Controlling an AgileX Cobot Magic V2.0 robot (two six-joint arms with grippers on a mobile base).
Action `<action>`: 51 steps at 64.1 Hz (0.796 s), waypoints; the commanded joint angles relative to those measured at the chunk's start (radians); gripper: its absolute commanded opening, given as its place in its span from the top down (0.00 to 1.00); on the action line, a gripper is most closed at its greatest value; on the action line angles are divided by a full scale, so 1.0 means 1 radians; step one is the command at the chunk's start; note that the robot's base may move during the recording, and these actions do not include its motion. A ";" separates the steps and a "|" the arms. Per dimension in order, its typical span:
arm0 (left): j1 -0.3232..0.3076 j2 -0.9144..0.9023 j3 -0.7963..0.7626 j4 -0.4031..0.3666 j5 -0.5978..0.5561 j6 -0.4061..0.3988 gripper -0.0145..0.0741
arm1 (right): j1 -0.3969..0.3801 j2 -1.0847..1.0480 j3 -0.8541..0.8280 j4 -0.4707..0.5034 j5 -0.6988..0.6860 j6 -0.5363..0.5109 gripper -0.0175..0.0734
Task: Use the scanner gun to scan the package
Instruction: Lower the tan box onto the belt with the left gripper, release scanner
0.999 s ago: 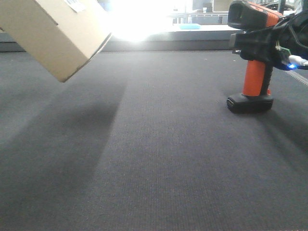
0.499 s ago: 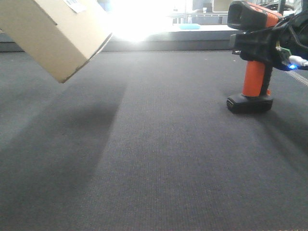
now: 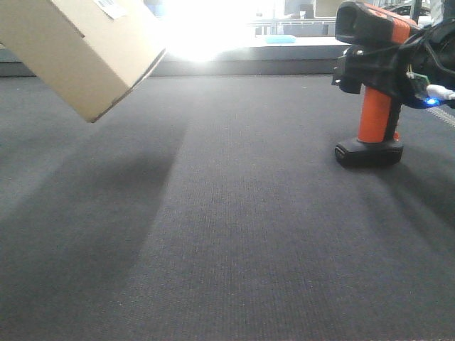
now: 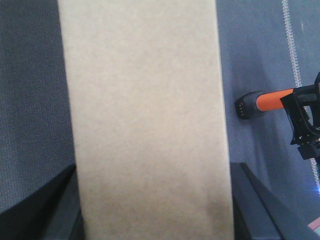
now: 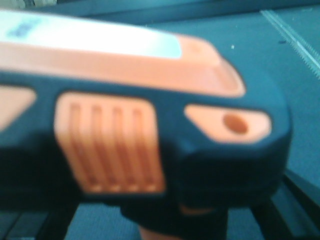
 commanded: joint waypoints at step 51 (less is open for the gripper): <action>-0.005 -0.013 -0.007 0.273 -0.002 0.000 0.96 | -0.004 -0.368 0.000 -0.006 0.604 -0.107 0.21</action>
